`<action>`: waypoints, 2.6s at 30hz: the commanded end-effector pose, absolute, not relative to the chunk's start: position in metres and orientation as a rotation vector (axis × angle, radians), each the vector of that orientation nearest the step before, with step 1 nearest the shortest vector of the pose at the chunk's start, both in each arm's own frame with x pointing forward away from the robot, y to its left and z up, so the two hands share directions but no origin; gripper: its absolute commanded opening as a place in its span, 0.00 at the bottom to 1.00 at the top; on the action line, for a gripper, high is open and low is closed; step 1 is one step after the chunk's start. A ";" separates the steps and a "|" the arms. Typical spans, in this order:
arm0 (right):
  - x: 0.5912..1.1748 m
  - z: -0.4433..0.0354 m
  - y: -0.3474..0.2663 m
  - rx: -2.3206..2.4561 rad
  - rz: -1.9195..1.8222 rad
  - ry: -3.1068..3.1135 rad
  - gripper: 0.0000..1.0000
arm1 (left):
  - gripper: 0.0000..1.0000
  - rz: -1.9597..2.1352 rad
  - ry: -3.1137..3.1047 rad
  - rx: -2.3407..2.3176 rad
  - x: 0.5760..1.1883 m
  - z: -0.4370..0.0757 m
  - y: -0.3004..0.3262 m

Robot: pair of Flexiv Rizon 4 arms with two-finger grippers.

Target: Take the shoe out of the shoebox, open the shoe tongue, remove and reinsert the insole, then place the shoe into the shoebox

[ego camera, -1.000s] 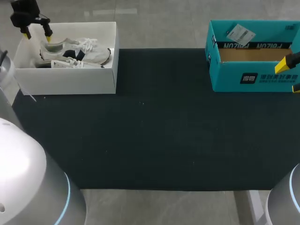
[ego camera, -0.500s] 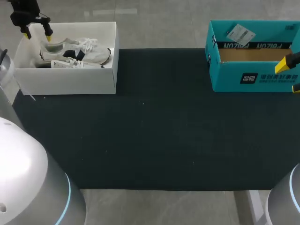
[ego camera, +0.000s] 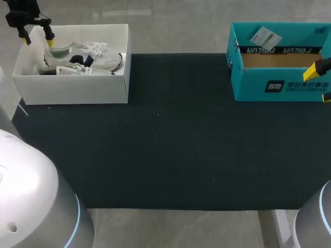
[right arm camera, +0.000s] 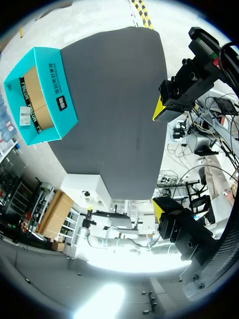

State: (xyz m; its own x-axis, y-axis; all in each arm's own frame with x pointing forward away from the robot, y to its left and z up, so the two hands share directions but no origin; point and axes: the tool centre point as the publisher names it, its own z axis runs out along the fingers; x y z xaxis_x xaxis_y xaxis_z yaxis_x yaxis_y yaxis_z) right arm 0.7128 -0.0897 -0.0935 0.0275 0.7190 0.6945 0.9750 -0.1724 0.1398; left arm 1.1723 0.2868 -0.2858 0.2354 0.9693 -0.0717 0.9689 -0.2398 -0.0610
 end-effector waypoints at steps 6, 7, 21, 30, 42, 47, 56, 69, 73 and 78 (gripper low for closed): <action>0.715 -0.094 -0.090 -1.936 -0.924 -1.722 1.00 | 1.00 -0.107 -2.077 -2.483 1.096 -0.289 0.282; 0.715 -0.094 -0.090 -1.936 -0.924 -1.722 1.00 | 1.00 -0.104 -2.107 -2.470 1.093 -0.291 0.283; 0.715 -0.094 -0.090 -1.936 -0.924 -1.722 1.00 | 1.00 -0.108 -2.272 -2.377 1.082 -0.319 0.285; 0.715 -0.094 -0.090 -1.936 -0.924 -1.722 1.00 | 1.00 -0.159 -2.244 -2.364 1.089 -0.310 0.281; 0.715 -0.094 -0.090 -1.936 -0.924 -1.722 1.00 | 1.00 -0.058 -2.245 -2.264 1.095 -0.328 0.291; 0.715 -0.094 -0.090 -1.936 -0.924 -1.722 1.00 | 1.00 -0.010 -2.236 -2.224 1.097 -0.331 0.292; 0.715 -0.094 -0.090 -1.936 -0.924 -1.722 1.00 | 1.00 0.040 -2.261 -2.180 1.105 -0.345 0.295; 0.715 -0.094 -0.090 -1.936 -0.924 -1.722 1.00 | 0.89 0.065 -2.238 -2.175 1.107 -0.360 0.292; 0.715 -0.094 -0.090 -1.936 -0.924 -1.722 1.00 | 0.90 0.056 -2.222 -2.211 1.103 -0.354 0.292; 0.715 -0.094 -0.090 -1.936 -0.924 -1.722 1.00 | 0.75 0.044 -2.219 -2.221 1.103 -0.356 0.296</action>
State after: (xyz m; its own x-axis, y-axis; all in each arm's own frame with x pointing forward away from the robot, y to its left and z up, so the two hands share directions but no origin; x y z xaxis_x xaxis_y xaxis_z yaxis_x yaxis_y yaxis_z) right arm 0.7128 -0.0897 -0.0935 0.0276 0.7190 0.6945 0.9750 -0.1725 0.1398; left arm 1.1066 0.2948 -0.3547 -0.0012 0.9998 -0.0181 0.9995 0.0006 -0.0314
